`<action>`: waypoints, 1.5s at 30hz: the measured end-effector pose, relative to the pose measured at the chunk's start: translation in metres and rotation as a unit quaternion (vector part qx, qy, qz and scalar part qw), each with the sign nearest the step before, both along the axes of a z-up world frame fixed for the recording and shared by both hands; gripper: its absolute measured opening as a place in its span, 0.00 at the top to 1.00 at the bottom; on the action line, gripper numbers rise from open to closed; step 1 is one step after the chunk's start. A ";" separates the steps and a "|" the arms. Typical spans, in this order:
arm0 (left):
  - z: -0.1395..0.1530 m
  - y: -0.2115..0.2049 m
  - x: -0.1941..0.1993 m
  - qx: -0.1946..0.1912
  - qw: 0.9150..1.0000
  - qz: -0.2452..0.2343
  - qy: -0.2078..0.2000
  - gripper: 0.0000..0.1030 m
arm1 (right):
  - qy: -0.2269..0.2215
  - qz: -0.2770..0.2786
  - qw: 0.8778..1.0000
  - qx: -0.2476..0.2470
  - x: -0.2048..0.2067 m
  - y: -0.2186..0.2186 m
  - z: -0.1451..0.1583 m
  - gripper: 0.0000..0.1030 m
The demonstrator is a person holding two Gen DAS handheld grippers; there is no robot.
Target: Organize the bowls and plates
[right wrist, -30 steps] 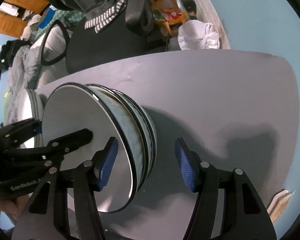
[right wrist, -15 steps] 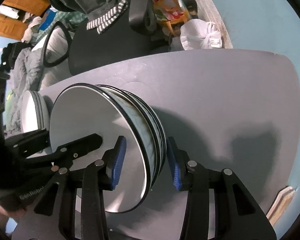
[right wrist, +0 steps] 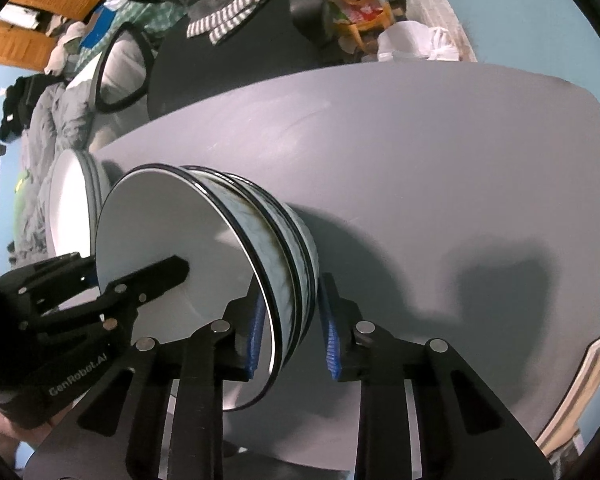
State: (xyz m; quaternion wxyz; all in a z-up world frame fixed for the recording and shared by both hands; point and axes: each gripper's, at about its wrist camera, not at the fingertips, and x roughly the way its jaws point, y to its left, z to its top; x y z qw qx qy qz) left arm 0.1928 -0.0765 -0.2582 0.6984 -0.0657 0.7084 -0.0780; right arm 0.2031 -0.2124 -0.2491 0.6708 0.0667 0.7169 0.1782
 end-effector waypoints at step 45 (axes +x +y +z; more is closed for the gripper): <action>-0.004 0.057 -0.039 -0.025 0.999 0.024 0.016 0.82 | -0.003 0.003 1.000 -0.028 -0.036 0.046 0.004 0.82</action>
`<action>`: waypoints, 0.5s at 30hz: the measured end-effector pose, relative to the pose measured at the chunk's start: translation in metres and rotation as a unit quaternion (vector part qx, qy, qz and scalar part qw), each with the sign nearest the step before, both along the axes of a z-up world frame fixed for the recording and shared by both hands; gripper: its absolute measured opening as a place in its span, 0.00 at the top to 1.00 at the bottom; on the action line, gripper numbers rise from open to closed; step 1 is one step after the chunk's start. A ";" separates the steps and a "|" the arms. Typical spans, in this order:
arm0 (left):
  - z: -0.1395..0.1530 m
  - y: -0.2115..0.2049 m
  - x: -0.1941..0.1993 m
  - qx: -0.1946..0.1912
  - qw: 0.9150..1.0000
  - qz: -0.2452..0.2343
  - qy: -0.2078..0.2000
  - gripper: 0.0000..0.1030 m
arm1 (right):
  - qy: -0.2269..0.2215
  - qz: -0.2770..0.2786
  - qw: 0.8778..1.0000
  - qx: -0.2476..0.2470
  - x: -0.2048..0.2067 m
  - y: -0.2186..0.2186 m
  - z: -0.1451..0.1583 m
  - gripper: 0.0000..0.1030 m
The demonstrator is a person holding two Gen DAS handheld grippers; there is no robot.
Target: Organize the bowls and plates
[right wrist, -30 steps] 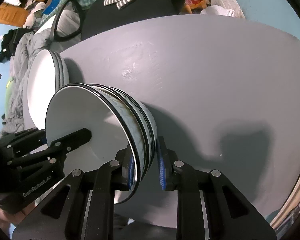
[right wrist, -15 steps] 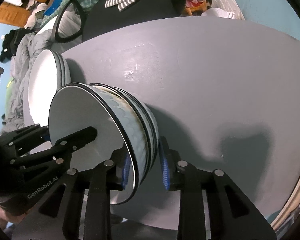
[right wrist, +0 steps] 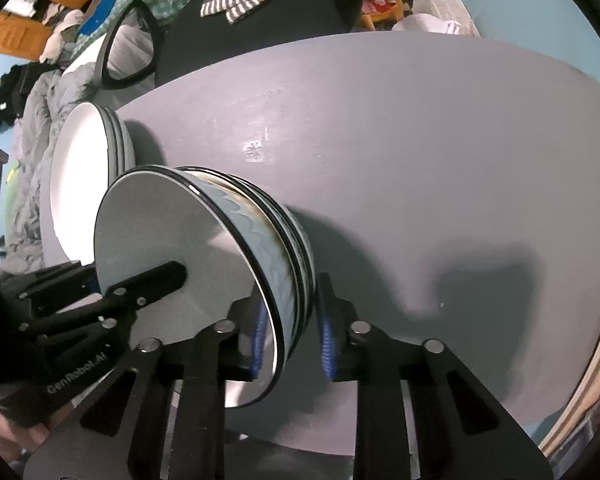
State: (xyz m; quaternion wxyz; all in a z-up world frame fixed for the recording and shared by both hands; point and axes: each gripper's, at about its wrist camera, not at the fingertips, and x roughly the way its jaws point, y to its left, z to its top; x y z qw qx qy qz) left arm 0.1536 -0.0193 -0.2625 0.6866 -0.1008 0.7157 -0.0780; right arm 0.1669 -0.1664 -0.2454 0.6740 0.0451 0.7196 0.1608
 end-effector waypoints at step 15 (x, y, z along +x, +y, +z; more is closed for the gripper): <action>0.001 0.032 -0.045 0.007 1.000 0.021 0.014 0.82 | 0.023 0.001 1.000 0.006 -0.023 0.030 -0.001 0.83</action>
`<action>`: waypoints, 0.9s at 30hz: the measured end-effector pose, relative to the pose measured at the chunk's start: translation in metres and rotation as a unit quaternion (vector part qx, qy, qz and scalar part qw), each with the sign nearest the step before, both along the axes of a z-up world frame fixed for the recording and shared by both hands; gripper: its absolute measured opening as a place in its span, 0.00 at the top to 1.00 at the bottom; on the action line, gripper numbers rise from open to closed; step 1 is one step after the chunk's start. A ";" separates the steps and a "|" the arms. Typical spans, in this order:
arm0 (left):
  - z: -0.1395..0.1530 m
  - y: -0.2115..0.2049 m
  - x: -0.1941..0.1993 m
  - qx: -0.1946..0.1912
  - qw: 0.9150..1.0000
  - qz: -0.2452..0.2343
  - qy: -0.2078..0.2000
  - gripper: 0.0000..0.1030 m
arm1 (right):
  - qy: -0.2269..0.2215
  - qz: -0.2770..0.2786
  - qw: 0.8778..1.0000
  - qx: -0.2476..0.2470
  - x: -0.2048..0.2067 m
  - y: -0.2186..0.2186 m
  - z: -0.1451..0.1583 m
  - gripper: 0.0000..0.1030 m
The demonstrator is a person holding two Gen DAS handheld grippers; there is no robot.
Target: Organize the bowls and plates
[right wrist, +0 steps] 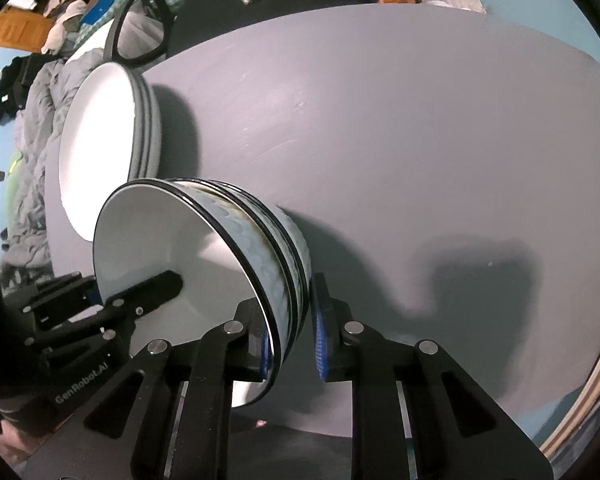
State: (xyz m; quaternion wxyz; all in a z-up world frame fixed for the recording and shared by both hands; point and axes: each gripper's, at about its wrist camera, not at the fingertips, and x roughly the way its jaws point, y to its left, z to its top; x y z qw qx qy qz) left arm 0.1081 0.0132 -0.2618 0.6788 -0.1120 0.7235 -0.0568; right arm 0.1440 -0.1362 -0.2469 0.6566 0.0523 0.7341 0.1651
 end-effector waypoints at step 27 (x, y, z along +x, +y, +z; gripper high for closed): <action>-0.001 0.018 -0.006 -0.014 1.000 0.019 0.013 0.83 | -0.002 0.041 0.999 -0.003 0.005 0.022 -0.003 0.83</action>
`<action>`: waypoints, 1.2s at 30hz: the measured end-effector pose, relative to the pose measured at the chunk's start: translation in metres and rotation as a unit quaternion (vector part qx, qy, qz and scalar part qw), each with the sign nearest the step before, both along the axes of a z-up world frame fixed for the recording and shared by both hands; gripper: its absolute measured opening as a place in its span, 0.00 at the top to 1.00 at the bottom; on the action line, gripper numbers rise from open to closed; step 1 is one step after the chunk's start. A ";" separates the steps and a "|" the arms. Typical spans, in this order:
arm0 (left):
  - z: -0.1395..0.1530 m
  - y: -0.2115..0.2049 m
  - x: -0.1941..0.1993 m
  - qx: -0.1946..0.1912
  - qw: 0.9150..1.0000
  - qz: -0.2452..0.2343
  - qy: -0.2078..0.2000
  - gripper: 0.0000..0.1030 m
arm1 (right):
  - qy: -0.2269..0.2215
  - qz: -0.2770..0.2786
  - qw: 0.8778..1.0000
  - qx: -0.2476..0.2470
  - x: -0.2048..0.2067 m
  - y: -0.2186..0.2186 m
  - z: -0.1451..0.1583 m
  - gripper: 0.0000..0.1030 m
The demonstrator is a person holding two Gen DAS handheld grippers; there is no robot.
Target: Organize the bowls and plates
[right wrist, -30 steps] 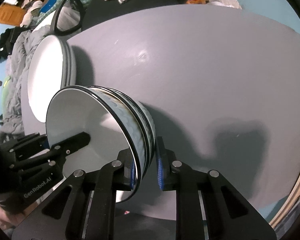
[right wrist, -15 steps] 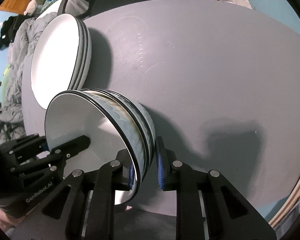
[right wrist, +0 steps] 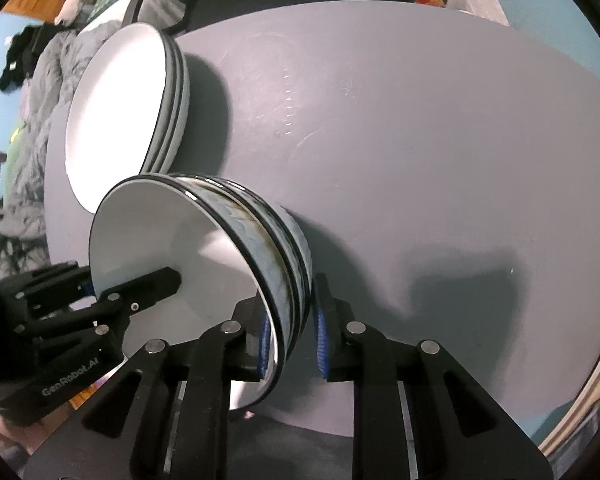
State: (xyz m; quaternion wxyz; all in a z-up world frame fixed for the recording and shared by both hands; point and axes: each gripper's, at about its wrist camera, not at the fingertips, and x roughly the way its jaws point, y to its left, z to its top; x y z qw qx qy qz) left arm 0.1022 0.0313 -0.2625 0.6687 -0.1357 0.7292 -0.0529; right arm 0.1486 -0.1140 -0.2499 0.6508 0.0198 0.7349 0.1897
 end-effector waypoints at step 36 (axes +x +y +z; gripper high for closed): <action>0.057 0.117 0.049 0.030 0.994 0.093 -0.049 0.83 | -0.049 0.059 0.997 0.018 0.058 0.114 0.047 0.83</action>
